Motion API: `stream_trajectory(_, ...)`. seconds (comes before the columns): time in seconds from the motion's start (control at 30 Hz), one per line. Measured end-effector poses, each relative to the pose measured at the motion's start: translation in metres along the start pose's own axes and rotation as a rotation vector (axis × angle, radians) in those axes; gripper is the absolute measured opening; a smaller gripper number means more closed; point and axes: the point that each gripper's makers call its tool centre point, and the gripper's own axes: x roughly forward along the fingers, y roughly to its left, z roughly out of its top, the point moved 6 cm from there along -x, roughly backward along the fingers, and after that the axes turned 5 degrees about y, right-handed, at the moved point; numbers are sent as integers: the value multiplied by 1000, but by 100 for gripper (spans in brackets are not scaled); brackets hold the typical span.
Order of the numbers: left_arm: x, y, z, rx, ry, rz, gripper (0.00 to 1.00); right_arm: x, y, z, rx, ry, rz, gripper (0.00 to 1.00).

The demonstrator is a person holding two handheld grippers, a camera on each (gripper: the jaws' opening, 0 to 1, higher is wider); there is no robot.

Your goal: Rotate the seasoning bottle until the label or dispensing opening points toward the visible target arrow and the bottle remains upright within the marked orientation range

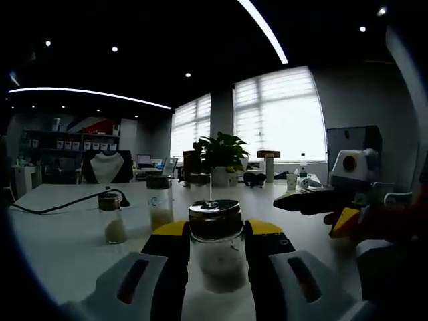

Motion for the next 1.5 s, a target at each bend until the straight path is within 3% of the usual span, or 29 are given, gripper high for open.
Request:
stream_trajectory(0.13, -2, -6, -2, 15, 11, -7, 34, 7, -5, 1, -23, 8, 57, 55)
stream_trajectory(0.3, -9, -12, -8, 29, 25, -19, 34, 10, -10, 3, 17, -14, 81, 54)
stream_trajectory(0.67, -17, -19, -2, 35, -12, -35, 34, 10, 16, -7, -12, 5, 145, 54)
stream_trajectory(0.8, -16, -19, -3, 35, -11, -39, 34, 12, 18, -6, -35, 16, 135, 54)
stream_trajectory(1.13, -13, -31, -5, 60, 5, -97, 34, 16, 20, -9, -36, 21, 141, 52)
stream_trajectory(1.33, -17, -32, 0, 10, -35, -140, 34, 22, 22, -13, -55, 33, 129, 47)
stream_trajectory(1.5, -21, -42, 8, -18, -91, -231, 34, 27, 29, -18, -59, 49, 147, 44)
